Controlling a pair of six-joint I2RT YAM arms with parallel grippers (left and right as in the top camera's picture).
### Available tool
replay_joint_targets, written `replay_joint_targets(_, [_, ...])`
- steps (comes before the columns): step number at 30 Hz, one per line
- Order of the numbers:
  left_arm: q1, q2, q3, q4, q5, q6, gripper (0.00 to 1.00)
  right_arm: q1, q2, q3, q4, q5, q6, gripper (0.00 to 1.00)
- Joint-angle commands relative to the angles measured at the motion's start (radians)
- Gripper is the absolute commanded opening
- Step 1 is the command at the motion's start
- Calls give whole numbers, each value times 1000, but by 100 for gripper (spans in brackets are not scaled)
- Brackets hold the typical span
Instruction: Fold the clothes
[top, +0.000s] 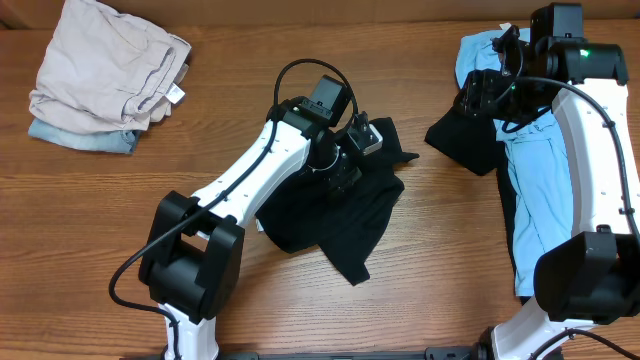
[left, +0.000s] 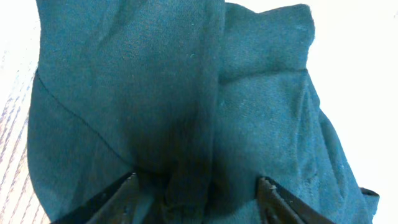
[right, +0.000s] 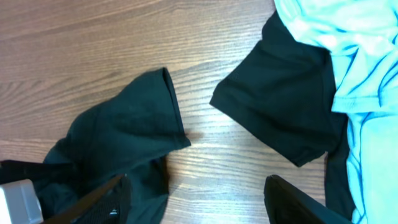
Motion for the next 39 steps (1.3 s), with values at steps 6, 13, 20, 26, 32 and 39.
replay_joint_targets(6, [1,30,-2,53,18,-27,42,-4,-11,-2,24,6,-3,71])
replay_joint_targets(13, [1,30,-2,84,18,-68,13,-4,-11,-2,39,6,-3,70])
replay_joint_targets(20, [2,29,1,79,18,-94,4,-4,-11,-2,46,5,-3,69])
replay_joint_targets(26, [40,29,111,-19,-37,-139,4,-3,-11,-3,34,-8,-2,66])
replay_joint_targets(32, [116,29,401,-235,-151,-192,4,2,-11,-3,23,-97,-3,65])
replay_joint_targets(39, [143,29,684,-387,-239,-187,4,88,-11,-4,25,-130,-3,65])
